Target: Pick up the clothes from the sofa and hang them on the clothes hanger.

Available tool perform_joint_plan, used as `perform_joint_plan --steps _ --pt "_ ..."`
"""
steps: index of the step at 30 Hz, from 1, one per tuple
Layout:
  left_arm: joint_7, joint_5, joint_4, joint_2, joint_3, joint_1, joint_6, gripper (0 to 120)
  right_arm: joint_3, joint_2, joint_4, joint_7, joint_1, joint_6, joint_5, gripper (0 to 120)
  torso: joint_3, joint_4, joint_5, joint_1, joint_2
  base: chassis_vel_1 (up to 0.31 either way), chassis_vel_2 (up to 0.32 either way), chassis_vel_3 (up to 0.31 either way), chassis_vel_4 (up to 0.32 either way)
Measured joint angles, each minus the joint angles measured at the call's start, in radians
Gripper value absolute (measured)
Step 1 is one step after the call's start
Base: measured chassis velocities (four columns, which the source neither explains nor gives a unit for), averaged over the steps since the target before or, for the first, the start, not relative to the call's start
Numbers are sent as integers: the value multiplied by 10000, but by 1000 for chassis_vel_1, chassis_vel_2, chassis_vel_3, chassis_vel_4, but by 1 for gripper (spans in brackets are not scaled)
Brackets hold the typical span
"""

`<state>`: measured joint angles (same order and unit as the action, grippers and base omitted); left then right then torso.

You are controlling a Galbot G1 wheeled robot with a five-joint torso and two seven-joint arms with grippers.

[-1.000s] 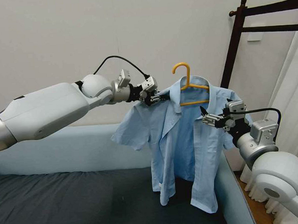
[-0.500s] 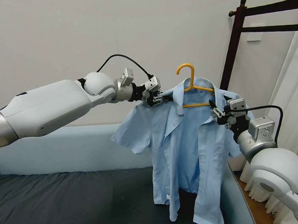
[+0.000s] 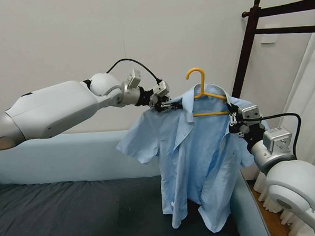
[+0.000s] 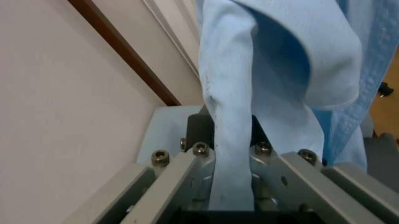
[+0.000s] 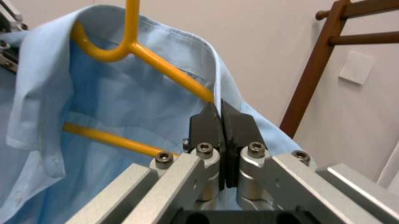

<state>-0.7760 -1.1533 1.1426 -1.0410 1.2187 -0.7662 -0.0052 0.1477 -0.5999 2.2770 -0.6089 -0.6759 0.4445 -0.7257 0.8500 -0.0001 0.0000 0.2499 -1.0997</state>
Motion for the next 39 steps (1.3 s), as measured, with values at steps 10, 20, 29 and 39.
perform_joint_plan --steps 10,20,29,39 --pt "25 -141 166 -104 -11 24 41 1 -340 159 231 919 249 -253 952 0 0 0 0 -1 0 0 0 0 0" --pt "139 -369 187 -196 -40 -43 81 1 -558 123 309 1156 -53 -110 938 0 -1 0 1 -1 0 0 0 0 0" --pt "21 -522 34 -300 -51 -64 27 1 -347 132 486 1265 -49 -954 33 15 0 0 1 -1 0 0 0 0 0" --pt "-99 -501 -135 -344 -109 7 -7 1 142 829 1047 1225 30 -1047 -588 49 0 -1 1 -1 0 0 0 0 0"
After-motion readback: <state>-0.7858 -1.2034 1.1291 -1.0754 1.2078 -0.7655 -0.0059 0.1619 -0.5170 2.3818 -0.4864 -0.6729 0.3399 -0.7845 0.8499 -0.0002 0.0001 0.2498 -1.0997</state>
